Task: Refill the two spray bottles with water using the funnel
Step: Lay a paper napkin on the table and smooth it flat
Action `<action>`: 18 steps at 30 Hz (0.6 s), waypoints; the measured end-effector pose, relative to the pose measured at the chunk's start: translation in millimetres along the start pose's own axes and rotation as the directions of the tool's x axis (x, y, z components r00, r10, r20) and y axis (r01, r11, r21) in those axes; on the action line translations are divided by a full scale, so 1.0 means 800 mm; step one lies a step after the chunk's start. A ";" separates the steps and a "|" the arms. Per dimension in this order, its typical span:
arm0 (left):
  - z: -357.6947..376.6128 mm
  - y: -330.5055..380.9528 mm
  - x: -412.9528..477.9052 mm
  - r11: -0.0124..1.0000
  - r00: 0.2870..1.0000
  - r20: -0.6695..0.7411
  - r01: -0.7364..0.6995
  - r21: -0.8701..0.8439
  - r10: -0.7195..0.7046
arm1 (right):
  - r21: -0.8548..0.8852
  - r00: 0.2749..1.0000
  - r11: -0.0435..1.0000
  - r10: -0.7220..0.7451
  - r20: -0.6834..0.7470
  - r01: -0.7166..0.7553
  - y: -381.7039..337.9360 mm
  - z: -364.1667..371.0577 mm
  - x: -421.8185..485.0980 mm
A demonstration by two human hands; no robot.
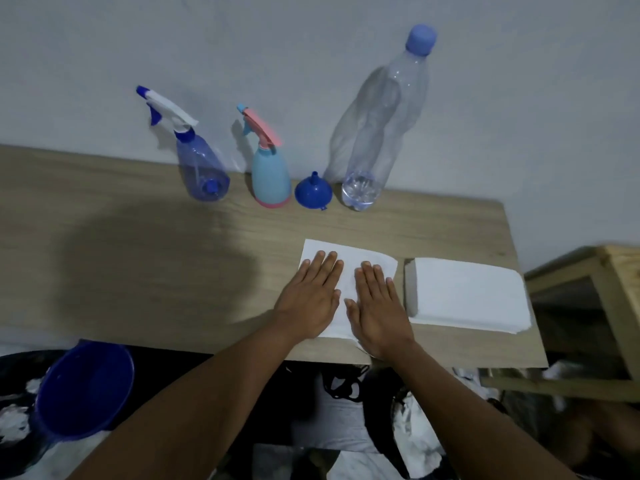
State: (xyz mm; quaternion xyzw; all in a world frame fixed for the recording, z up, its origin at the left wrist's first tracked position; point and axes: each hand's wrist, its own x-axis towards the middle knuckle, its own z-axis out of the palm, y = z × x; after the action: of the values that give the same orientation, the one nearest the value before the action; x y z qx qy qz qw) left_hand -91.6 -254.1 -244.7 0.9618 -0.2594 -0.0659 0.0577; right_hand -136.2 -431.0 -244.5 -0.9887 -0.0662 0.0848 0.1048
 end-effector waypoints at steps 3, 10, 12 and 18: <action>0.002 0.009 -0.018 0.999 0.999 -0.010 -0.037 -0.004 0.037 | -0.006 1.000 1.000 0.026 -0.016 -0.026 -0.001 0.005 -0.020; 0.008 -0.003 -0.066 0.998 0.998 -0.021 -0.053 -0.023 0.052 | -0.023 0.999 0.999 0.048 -0.012 -0.048 -0.038 0.017 -0.050; 0.007 -0.018 -0.079 0.997 0.997 -0.021 -0.069 -0.019 0.068 | -0.026 0.999 0.998 0.055 -0.001 -0.055 -0.055 0.021 -0.054; -0.003 -0.089 -0.120 0.997 0.997 -0.022 -0.072 0.006 0.072 | -0.040 0.998 0.998 0.049 -0.041 -0.050 -0.131 0.043 -0.040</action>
State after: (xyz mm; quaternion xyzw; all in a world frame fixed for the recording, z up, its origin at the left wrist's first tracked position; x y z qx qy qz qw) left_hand -138.1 -144.1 -243.7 0.9526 -0.2934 -0.0524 0.0606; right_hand -185.9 -327.6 -249.9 -0.9934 -0.0413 0.0664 0.0838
